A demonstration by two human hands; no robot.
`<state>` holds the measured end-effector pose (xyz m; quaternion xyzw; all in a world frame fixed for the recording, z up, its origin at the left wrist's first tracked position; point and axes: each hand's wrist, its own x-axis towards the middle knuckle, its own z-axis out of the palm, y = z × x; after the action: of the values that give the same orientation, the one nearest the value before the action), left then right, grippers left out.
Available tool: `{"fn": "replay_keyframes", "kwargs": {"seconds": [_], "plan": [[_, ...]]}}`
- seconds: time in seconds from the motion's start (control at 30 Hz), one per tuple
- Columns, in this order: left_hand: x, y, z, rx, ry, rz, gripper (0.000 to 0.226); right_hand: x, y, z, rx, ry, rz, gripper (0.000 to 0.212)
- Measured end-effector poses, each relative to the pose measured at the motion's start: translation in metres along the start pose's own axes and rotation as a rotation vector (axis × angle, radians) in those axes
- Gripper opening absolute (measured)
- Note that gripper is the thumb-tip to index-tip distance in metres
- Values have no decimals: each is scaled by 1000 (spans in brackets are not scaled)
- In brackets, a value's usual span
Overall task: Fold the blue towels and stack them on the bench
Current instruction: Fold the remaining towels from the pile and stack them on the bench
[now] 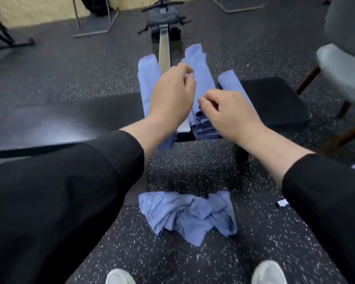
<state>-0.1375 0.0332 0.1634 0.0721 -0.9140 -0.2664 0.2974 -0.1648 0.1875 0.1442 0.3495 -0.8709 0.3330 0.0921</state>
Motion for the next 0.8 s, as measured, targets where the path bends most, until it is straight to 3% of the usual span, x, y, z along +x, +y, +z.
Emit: {"fn": "replay_keyframes", "kwargs": {"seconds": [0.1, 0.23, 0.4, 0.57, 0.77, 0.8], "plan": [[-67, 4, -19, 42, -62, 23, 23, -44, -15, 13, -69, -159, 40, 38], [-142, -11, -22, 127, -287, 43, 23, -104, -11, 42, -155, -438, 137, 30], [-211, -62, -3, 349, -582, 153, 23, -154, 19, 90, -184, -601, 202, 24], [-237, -117, 15, 599, -890, 145, 24, -174, 65, 137, -277, -785, 246, 30], [-231, -161, 60, 603, -1038, 4, 28, -194, 115, 215, -410, -1082, 346, 3], [-233, -168, 66, 616, -1067, -4, 27, -199, 120, 226, -416, -1086, 369, 10]]}}
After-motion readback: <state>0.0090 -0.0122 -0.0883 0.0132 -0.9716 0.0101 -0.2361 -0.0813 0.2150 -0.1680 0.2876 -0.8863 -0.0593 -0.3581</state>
